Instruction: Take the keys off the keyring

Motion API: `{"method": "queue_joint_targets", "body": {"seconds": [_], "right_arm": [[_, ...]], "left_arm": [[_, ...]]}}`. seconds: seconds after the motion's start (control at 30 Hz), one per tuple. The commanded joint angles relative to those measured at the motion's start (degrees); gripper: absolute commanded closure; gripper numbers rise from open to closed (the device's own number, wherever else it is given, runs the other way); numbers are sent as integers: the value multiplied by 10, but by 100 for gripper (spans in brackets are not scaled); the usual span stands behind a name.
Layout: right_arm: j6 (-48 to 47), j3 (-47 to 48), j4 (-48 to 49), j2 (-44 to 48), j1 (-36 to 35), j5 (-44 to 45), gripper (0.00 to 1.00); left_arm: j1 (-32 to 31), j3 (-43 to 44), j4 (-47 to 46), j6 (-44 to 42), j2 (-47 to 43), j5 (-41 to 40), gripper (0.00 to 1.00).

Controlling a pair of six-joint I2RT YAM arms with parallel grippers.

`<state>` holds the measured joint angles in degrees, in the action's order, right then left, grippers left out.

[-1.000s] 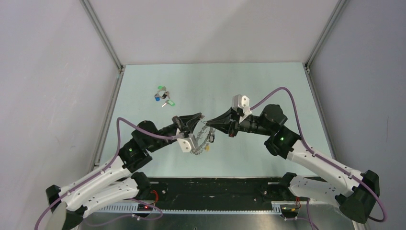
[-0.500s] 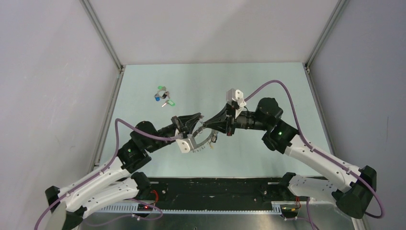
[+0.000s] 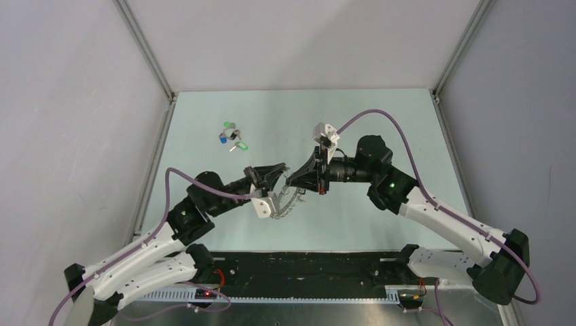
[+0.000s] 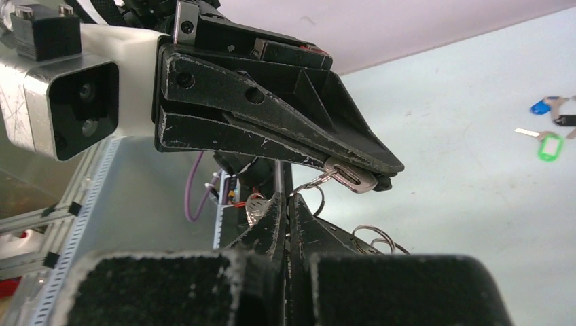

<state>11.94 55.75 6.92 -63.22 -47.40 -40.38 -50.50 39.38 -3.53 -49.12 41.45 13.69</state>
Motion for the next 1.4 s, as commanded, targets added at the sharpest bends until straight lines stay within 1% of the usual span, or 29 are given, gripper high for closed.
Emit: {"method": "queue_joint_targets", "body": {"seconds": [0.0, 0.13, 0.67, 0.9, 1.03, 1.27, 1.37], "right_arm": [[55, 23, 4, -22, -2, -43, 100], [84, 27, 12, -40, 5, -59, 100], [180, 27, -11, -85, 38, -76, 100], [216, 24, -11, -106, 49, -62, 100], [258, 10, 11, -118, 65, -51, 100], [362, -37, 107, -130, 85, -18, 100], [381, -43, 136, -143, 81, -16, 100]], "left_arm": [[0, 7, -48, -6, -6, -4, 100], [0, 7, -48, -6, -11, -6, 100], [0, 7, -48, -9, -26, -5, 100], [0, 7, -48, -11, -32, -4, 100], [1, 7, -48, -15, -34, -6, 100], [0, 5, -47, -18, -38, -4, 100], [1, 5, -48, -17, -36, 1, 100]]}}
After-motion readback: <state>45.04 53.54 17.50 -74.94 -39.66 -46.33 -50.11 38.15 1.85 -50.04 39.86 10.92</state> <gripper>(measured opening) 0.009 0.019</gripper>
